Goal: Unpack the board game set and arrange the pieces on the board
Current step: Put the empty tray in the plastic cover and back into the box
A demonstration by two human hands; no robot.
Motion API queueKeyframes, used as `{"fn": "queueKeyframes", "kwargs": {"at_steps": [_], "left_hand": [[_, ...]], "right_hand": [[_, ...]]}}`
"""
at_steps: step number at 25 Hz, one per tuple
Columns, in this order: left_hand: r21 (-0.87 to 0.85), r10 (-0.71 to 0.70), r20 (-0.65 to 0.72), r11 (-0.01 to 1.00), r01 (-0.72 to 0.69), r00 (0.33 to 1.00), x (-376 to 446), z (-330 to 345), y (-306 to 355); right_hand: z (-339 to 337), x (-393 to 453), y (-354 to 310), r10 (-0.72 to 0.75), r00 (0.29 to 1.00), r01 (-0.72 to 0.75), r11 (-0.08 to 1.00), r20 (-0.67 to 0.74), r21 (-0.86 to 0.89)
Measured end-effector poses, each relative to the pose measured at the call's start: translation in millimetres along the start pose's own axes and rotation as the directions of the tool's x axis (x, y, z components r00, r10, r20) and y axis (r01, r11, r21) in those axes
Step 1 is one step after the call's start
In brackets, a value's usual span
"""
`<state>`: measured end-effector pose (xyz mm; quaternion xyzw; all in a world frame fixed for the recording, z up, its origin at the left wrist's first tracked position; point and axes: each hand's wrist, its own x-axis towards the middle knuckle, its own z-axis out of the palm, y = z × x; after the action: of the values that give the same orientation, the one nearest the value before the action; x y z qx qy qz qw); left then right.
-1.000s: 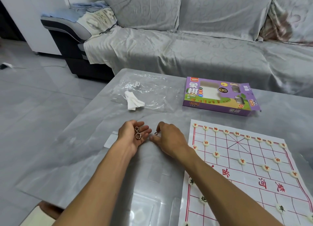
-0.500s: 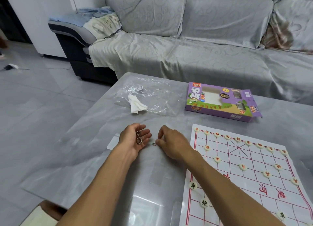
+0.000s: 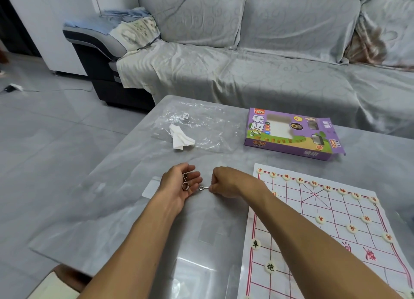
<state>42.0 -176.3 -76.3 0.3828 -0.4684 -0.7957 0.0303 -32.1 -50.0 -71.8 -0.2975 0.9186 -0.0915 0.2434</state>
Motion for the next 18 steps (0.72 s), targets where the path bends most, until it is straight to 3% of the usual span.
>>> {"fn": "queueKeyframes", "kwargs": {"at_steps": [5,9,11,13,18], "left_hand": [[0.013,0.014,0.000,1.000,-0.014,1.000,0.6,0.6,-1.0],[0.013,0.045,-0.023,0.999,-0.045,0.999,0.1,1.8,-2.9],[-0.017,0.052,-0.026,0.998,-0.053,0.998,-3.2,4.7,-3.3],[-0.091,0.022,0.027,0.996,-0.020,0.999,-11.9,12.2,-2.8],[-0.258,-0.011,0.210,0.964,0.066,0.978,-56.3,56.2,-16.1]], "right_hand": [[-6.0,-1.6,-2.8,-0.029,0.996,0.033,0.999,0.086,-0.041],[4.0,-15.6,3.2,-0.110,0.994,0.111,0.993,-0.023,0.030],[12.3,-26.6,6.2,-0.092,0.987,0.122,0.961,-0.129,0.246],[16.4,-43.0,0.3,-0.023,0.979,0.127,0.847,-0.205,0.516],[0.1,-108.4,6.7,0.161,0.945,0.115,0.652,-0.285,0.749]]}}
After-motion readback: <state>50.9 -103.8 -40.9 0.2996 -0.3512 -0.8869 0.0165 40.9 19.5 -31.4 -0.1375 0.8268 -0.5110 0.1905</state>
